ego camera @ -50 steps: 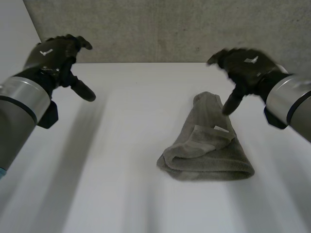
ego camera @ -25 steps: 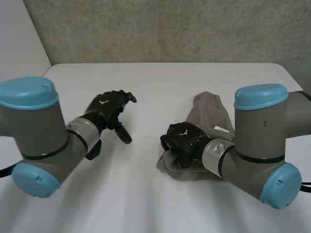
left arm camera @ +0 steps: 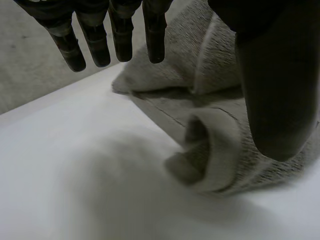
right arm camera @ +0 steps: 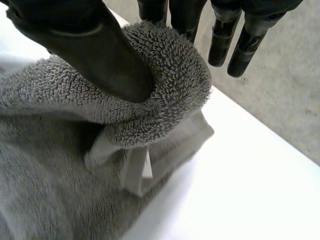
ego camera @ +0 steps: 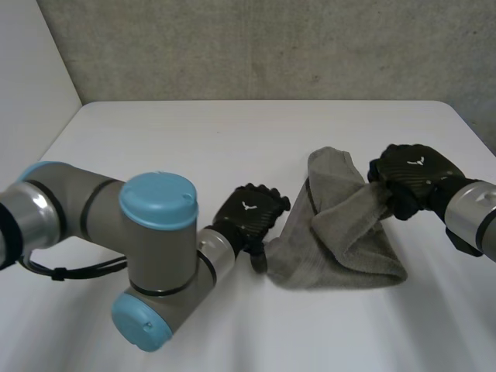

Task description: Fold the towel.

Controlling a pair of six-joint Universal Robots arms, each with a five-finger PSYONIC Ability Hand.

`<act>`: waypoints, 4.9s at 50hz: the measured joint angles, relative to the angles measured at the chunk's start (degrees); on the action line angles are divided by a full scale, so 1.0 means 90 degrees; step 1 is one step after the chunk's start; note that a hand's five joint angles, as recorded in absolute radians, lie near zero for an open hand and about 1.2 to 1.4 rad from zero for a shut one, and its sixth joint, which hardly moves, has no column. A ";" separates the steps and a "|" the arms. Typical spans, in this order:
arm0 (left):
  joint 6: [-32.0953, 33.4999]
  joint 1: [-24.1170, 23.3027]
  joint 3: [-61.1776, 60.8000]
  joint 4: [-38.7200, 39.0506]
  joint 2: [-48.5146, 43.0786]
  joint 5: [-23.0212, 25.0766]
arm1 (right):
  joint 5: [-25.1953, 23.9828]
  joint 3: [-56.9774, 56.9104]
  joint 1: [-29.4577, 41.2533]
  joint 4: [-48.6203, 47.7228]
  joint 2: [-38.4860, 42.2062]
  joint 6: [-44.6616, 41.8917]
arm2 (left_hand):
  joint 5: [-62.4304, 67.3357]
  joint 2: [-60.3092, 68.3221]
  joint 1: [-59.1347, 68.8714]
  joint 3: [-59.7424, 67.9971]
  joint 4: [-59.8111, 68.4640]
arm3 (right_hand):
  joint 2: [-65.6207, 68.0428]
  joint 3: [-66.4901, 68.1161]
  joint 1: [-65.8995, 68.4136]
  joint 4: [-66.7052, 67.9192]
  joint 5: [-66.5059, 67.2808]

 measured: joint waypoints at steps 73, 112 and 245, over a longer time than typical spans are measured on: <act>0.1902 0.1925 -0.1427 -0.0110 0.2643 0.0478 | -0.0342 0.0328 -0.0283 0.0546 -0.0161 -0.1021 | 0.0095 0.0213 0.0245 -0.0001 0.0000 | -0.6790 0.0000 -0.6891 0.0000 -0.7050; 0.1857 0.0878 0.2828 -0.1879 -0.1798 0.1522 | -0.0296 0.0482 -0.0203 0.0473 0.0507 -0.1003 | 0.5324 0.5189 0.5035 -0.0001 0.0000 | -0.6791 0.0000 -0.6920 0.0000 -0.7050; 0.1874 0.3047 -0.3561 0.1861 0.2138 0.0360 | -0.0064 0.0539 0.0432 -0.1133 0.1103 -0.0550 | 0.7103 0.6979 0.6604 -0.0001 0.0000 | -0.2620 0.0000 -0.2700 0.0000 -0.2768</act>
